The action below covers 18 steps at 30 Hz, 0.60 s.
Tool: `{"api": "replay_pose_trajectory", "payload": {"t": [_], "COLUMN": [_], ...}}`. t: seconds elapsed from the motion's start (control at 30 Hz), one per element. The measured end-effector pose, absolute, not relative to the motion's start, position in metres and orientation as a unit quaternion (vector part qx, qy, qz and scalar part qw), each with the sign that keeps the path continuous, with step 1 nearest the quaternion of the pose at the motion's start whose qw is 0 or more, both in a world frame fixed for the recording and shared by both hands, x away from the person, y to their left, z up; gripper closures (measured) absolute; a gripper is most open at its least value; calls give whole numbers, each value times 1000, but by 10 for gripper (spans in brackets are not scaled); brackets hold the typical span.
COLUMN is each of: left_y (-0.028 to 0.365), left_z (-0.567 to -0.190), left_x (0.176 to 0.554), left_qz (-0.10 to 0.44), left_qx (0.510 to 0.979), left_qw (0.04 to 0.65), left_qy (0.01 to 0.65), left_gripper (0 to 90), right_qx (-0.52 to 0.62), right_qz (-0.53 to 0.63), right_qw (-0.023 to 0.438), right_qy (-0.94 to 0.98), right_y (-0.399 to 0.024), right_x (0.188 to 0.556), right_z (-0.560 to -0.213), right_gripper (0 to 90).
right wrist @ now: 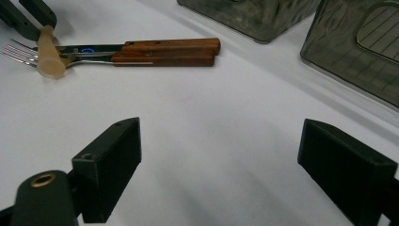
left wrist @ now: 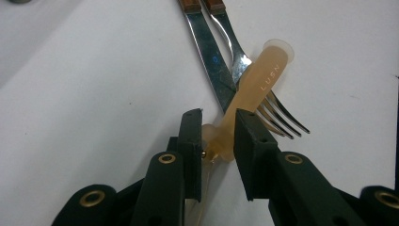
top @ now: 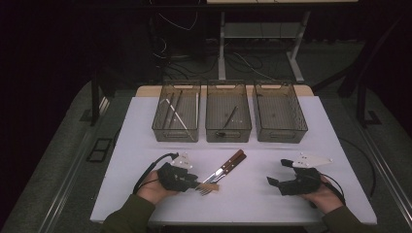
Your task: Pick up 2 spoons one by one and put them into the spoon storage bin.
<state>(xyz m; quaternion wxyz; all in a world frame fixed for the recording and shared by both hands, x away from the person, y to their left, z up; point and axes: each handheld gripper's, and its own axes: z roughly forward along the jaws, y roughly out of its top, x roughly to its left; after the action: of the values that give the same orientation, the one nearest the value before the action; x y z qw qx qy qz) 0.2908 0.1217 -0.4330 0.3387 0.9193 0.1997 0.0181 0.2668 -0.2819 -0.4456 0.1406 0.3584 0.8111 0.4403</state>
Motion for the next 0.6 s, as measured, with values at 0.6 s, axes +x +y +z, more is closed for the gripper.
{"api": "replay_pose_trajectory", "payload": {"t": [0.6], "left_y": [129], "left_z": [-426], "left_x": [293], "left_qz": [18], "left_qx": [903], "left_qw": [373], "left_qy": [214], "left_gripper": [735], "right_qx": [358], "right_qz": [441], "right_qw": [142], "right_qy": [811], "right_y": [-282], "right_x": [267], "right_z": [-445], "right_gripper": [138]}}
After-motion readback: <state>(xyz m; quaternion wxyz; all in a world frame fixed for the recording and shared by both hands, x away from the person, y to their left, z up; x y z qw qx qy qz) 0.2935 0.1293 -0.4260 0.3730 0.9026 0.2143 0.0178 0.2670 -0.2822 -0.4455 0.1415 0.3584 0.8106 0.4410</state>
